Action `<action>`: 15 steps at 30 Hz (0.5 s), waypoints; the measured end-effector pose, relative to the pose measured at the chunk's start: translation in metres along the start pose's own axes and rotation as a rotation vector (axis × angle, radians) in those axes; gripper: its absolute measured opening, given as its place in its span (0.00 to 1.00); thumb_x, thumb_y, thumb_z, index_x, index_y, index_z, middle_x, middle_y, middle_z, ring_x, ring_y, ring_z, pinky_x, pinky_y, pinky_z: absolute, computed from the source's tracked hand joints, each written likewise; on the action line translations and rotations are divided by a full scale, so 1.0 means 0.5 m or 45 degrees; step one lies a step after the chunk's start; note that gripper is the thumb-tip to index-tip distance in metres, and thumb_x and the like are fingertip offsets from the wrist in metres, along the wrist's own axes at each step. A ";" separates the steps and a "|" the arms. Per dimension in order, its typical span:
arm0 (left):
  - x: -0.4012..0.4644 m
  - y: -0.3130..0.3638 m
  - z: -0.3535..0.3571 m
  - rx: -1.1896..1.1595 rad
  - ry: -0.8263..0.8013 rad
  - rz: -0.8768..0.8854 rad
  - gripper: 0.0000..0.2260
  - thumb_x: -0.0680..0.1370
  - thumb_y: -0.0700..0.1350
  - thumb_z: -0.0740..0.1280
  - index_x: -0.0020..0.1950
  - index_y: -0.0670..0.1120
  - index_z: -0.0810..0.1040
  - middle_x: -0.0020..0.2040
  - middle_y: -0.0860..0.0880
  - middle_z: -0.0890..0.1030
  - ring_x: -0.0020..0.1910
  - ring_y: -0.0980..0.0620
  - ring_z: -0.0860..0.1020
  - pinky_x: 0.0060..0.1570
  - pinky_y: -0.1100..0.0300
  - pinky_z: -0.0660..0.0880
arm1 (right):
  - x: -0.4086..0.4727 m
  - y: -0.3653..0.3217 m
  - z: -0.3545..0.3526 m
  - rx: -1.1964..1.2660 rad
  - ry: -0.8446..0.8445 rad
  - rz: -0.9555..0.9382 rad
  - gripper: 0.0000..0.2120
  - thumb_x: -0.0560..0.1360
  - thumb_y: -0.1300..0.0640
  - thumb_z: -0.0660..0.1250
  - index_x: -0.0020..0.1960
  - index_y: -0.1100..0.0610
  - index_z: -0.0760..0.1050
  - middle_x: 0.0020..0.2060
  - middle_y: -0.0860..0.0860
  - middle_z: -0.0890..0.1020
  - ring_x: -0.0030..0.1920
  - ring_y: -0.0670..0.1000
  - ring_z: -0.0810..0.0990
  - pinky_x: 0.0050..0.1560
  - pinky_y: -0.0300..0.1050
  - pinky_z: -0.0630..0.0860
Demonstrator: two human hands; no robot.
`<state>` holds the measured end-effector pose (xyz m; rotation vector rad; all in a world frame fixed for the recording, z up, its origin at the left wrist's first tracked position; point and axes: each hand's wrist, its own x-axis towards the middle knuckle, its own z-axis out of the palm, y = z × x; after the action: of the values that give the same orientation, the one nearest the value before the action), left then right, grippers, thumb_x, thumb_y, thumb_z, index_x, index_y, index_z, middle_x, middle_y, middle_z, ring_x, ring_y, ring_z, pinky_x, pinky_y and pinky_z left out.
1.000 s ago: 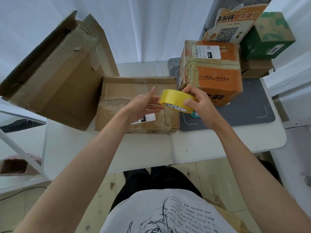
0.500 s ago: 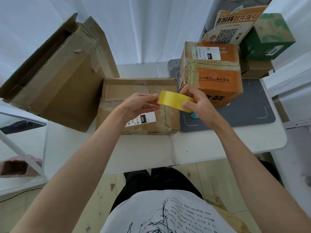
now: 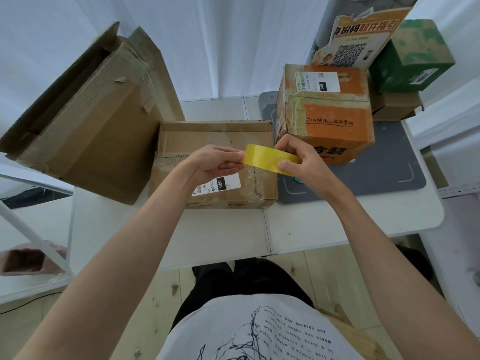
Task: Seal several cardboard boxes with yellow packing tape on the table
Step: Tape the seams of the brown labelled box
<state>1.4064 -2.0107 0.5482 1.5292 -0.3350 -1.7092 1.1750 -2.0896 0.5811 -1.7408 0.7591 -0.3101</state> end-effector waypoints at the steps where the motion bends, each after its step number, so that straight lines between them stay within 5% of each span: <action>1: 0.001 0.000 -0.001 -0.010 -0.003 -0.014 0.08 0.78 0.37 0.71 0.57 0.39 0.83 0.46 0.44 0.86 0.43 0.52 0.85 0.43 0.62 0.82 | -0.001 0.001 0.000 -0.002 -0.002 0.001 0.09 0.72 0.57 0.65 0.50 0.60 0.72 0.38 0.50 0.71 0.40 0.45 0.71 0.39 0.33 0.70; 9: 0.006 0.011 0.010 0.126 -0.009 -0.005 0.05 0.82 0.37 0.66 0.53 0.39 0.81 0.39 0.48 0.82 0.38 0.55 0.80 0.44 0.64 0.81 | -0.002 0.007 0.003 0.092 0.012 0.062 0.10 0.73 0.57 0.67 0.52 0.61 0.73 0.44 0.55 0.80 0.45 0.51 0.81 0.44 0.45 0.80; 15: -0.002 0.023 -0.003 0.208 0.077 0.134 0.09 0.84 0.38 0.62 0.45 0.41 0.76 0.37 0.47 0.76 0.37 0.53 0.76 0.39 0.64 0.78 | 0.005 0.014 -0.004 -0.090 0.202 0.183 0.09 0.74 0.51 0.70 0.49 0.55 0.77 0.41 0.50 0.83 0.41 0.51 0.83 0.40 0.44 0.79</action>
<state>1.4122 -2.0168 0.5560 1.6466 -0.5252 -1.5824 1.1731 -2.0938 0.5746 -1.7313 1.0157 -0.3292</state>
